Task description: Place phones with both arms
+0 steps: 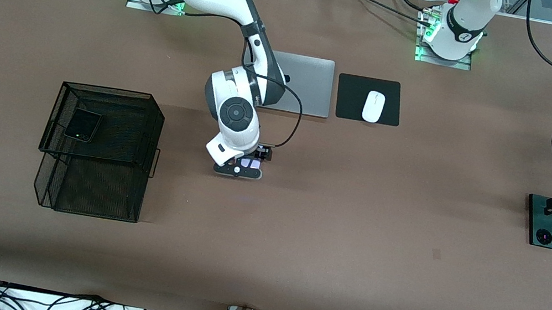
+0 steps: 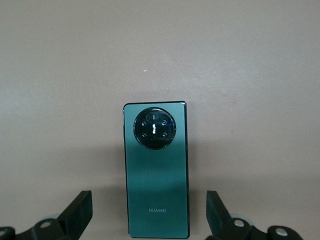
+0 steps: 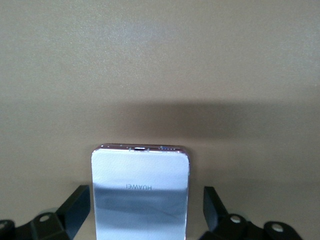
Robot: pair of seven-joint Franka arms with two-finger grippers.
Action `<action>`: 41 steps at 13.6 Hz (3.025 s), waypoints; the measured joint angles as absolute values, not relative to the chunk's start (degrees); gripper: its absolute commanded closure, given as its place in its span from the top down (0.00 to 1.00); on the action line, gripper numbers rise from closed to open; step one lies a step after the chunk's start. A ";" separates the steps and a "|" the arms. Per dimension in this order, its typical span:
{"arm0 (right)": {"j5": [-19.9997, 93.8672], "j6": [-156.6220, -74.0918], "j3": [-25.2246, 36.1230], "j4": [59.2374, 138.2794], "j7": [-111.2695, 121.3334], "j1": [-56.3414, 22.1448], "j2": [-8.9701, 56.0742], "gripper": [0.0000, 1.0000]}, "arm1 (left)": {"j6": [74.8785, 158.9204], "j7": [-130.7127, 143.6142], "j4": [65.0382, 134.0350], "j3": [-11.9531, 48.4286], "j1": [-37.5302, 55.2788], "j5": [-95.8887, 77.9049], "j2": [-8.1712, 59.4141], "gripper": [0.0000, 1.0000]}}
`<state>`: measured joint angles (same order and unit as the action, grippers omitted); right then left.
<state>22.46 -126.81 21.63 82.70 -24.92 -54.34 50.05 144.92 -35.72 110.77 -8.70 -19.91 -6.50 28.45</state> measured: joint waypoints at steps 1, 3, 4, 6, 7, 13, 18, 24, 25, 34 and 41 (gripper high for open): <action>22.46 -126.81 21.62 82.73 -24.92 -54.34 50.06 1.00 | 145.49 -35.77 110.81 -8.65 -20.12 -6.78 28.81 1.00; 22.47 -126.85 21.47 82.92 -24.94 -54.36 50.10 1.00 | 146.25 -35.80 110.85 -8.30 -20.76 -7.71 29.63 1.00; 22.48 -127.10 21.39 83.08 -24.94 -54.37 50.14 1.00 | 146.85 -35.88 110.90 -7.91 -21.07 -8.43 30.17 1.00; 22.49 -127.92 21.04 83.25 -25.20 -54.38 50.33 1.00 | 149.05 -35.92 111.18 -7.39 -21.21 -9.46 31.61 1.00; 22.49 -128.14 20.84 83.25 -25.40 -54.39 50.49 1.00 | 150.12 -35.92 111.26 -7.27 -21.21 -10.08 32.54 1.00; 22.49 -129.52 20.63 83.38 -25.84 -54.40 50.83 0.17 | 152.60 -35.92 111.28 -7.25 -21.46 -10.53 34.96 1.00; 22.49 -129.68 24.23 82.48 -25.84 -54.44 49.22 0.09 | 153.66 -35.92 111.29 -7.19 -21.48 -11.97 36.12 1.00; 22.49 -116.01 39.10 81.90 -17.53 -53.89 38.44 0.10 | 154.14 -35.92 111.28 -5.94 -21.92 -12.05 36.77 1.00; 22.49 -115.09 41.56 82.10 -14.06 -53.52 37.88 0.10 | 154.22 -35.92 111.27 -5.39 -22.42 -12.05 36.78 1.00; 22.98 -119.38 43.00 82.53 3.99 -38.53 42.79 0.11 | 155.05 -35.92 111.02 -3.50 -24.29 -12.05 36.91 0.32; 23.85 -120.67 34.93 82.57 6.14 -32.45 45.49 0.16 | 149.31 -35.84 107.34 -2.43 -23.74 -12.06 37.29 0.04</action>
